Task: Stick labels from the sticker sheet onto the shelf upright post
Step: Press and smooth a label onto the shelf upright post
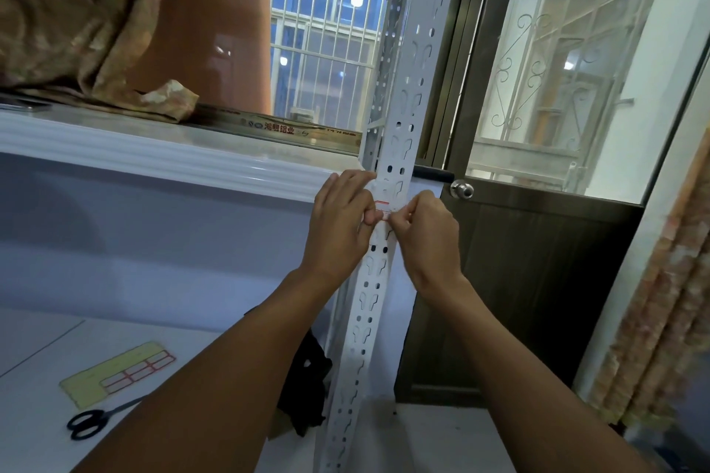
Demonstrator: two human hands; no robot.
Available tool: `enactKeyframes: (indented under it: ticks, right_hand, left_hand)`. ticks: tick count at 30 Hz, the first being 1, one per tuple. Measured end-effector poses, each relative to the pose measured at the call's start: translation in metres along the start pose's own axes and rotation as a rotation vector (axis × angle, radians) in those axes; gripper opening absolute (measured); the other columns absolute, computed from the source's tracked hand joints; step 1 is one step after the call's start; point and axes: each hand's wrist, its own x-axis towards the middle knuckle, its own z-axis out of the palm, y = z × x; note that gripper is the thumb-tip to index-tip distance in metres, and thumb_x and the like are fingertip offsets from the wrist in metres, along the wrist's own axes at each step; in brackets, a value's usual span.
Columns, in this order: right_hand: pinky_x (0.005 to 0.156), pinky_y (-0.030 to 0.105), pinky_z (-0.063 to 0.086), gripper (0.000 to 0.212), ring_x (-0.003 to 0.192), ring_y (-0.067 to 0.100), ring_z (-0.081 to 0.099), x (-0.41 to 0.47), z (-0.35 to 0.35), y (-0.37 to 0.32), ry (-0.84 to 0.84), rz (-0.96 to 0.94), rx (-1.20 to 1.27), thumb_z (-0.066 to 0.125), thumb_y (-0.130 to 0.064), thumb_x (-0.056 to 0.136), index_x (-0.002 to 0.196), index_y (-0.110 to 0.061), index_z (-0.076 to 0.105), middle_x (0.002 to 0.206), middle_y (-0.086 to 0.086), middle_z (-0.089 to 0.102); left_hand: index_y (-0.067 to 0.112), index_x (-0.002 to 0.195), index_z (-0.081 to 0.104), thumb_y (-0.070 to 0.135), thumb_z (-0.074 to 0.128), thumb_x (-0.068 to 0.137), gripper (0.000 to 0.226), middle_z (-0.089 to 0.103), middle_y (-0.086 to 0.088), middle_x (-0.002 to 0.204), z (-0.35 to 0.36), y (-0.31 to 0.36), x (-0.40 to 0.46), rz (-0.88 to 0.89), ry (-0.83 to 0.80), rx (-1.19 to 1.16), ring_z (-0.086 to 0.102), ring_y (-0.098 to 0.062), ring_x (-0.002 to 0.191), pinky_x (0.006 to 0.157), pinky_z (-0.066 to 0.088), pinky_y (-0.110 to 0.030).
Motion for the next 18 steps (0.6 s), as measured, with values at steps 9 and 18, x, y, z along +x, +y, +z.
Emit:
enactKeyframes:
  ticks: [9, 18]
  right_hand:
    - [0.058, 0.035, 0.054, 0.031, 0.062, 0.013, 0.056, -0.025, -0.011, 0.017, -0.103, -0.120, 0.010, 0.053, -0.036, 0.101, 0.079, -0.015, 0.049, 0.072, -0.005, 0.056]
    - [0.074, 0.028, 0.055, 0.009, 0.080, 0.009, 0.058, -0.024, -0.009, 0.020, -0.049, -0.245, 0.009, 0.057, -0.024, 0.100, 0.100, -0.016, 0.061, 0.095, -0.006, 0.063]
  left_hand:
    - [0.011, 0.086, 0.056, 0.012, 0.066, 0.094, 0.013, 0.061, -0.007, 0.134, 0.005, -0.001, 0.000, -0.009, 0.016, 0.013, 0.052, -0.026, 0.131, 0.120, 0.029, -0.048]
    - [0.011, 0.087, 0.057, 0.016, 0.065, 0.096, 0.013, 0.059, -0.008, 0.137, 0.005, -0.002, 0.000, -0.025, -0.014, 0.024, 0.051, -0.027, 0.133, 0.118, 0.030, -0.053]
